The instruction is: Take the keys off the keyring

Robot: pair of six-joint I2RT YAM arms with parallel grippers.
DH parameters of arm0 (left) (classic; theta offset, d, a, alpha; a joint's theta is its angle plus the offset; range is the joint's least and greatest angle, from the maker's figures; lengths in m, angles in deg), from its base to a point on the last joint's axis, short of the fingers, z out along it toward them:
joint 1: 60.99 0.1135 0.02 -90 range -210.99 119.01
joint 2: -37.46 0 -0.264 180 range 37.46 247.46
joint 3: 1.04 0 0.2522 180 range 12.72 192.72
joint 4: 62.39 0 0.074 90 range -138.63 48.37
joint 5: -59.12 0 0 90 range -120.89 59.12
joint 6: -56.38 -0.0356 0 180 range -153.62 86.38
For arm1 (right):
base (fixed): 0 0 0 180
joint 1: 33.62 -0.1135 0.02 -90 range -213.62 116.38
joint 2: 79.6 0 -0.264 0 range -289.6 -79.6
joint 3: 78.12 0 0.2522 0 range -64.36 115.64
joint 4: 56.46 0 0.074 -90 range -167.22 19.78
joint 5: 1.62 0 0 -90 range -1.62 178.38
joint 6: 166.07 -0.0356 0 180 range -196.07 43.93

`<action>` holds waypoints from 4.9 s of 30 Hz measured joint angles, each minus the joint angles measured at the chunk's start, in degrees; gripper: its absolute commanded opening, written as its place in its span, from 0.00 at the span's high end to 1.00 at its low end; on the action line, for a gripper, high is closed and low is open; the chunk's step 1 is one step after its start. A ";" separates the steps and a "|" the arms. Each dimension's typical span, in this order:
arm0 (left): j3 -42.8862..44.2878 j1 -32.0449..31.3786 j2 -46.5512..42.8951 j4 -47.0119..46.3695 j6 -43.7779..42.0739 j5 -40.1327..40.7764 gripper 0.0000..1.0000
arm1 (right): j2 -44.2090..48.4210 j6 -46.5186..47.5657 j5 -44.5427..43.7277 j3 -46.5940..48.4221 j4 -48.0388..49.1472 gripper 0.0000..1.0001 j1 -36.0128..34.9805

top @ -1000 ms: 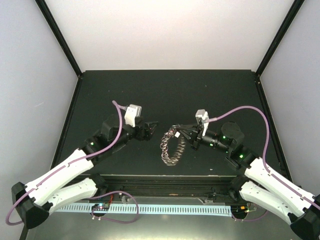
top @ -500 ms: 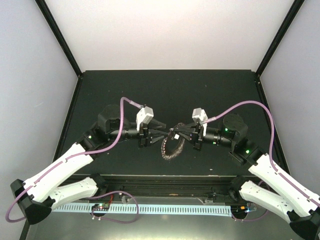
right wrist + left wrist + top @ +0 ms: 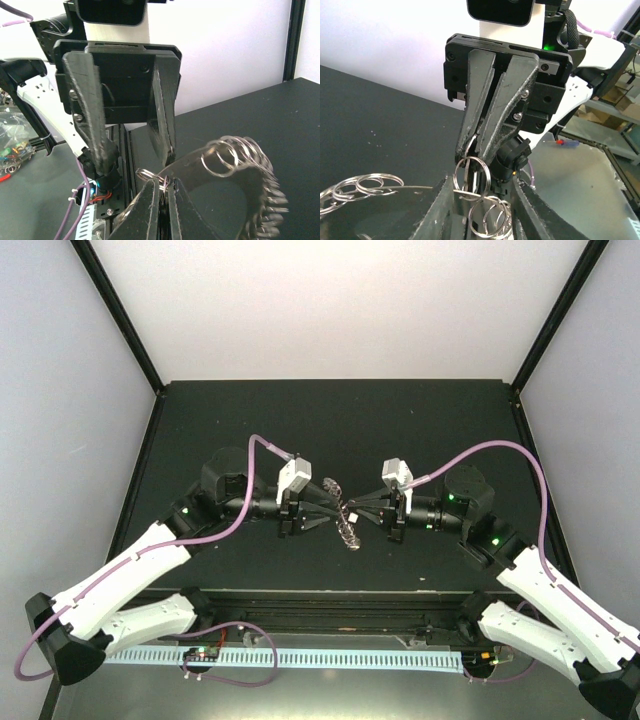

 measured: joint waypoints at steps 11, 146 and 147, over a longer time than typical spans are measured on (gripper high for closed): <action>0.02 -1.51 3.06 -3.76 2.14 -1.16 0.92 | -0.39 0.11 0.74 0.15 -0.79 0.99 -0.02; 2.01 -7.15 -5.38 7.89 -20.37 5.77 0.99 | -6.05 -17.25 21.22 7.17 -2.84 0.99 1.77; 1.97 -7.26 -5.31 7.78 -20.48 5.99 0.98 | -6.08 -16.92 21.49 7.39 -3.52 0.99 2.08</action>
